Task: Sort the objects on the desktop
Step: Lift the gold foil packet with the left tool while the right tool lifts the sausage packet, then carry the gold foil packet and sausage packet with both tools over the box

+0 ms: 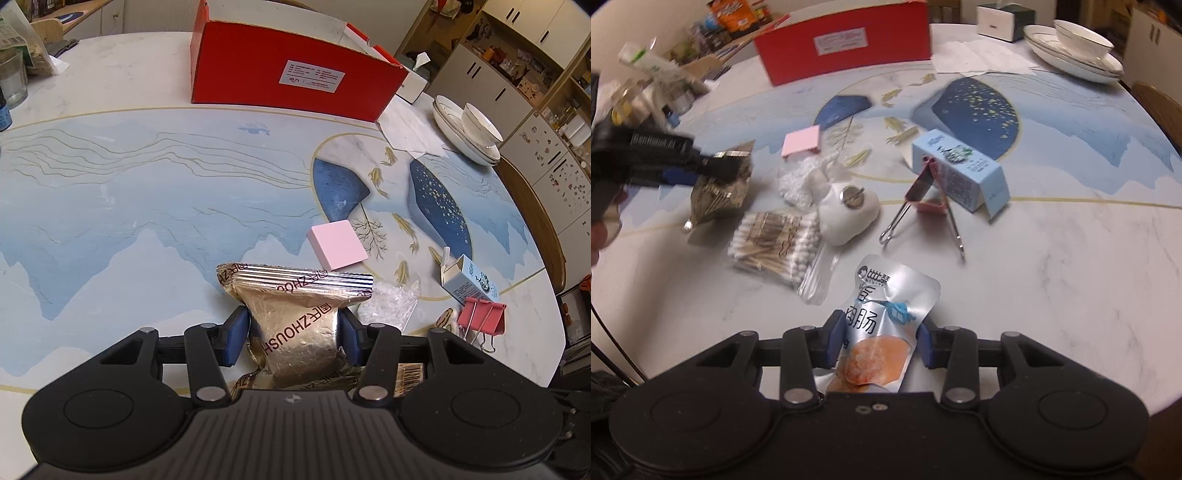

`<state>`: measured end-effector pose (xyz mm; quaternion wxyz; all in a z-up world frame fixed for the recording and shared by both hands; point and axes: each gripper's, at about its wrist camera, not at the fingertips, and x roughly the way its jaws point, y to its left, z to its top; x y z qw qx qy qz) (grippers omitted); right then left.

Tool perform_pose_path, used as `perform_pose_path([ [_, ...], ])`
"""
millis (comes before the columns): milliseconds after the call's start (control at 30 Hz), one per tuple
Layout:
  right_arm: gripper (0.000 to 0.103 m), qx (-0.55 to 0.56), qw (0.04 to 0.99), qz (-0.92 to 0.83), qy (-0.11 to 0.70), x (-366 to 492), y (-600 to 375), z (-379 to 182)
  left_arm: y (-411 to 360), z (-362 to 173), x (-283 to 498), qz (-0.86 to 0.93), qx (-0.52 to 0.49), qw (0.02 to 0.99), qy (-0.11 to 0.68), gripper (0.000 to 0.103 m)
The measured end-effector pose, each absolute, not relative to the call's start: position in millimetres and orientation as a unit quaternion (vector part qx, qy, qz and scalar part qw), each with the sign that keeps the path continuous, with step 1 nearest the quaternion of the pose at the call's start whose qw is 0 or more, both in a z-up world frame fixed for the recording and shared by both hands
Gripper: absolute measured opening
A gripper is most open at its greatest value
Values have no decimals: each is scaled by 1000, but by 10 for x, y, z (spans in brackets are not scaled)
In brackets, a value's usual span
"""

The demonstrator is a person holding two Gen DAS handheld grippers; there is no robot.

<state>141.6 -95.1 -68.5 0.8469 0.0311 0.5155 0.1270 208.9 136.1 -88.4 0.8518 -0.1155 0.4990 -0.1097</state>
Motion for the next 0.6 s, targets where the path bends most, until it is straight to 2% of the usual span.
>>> perform_pose_path([
  [600, 39, 67, 875, 133, 461, 1860, -915, 80, 1571, -406, 2208, -143, -111, 864, 470, 50],
])
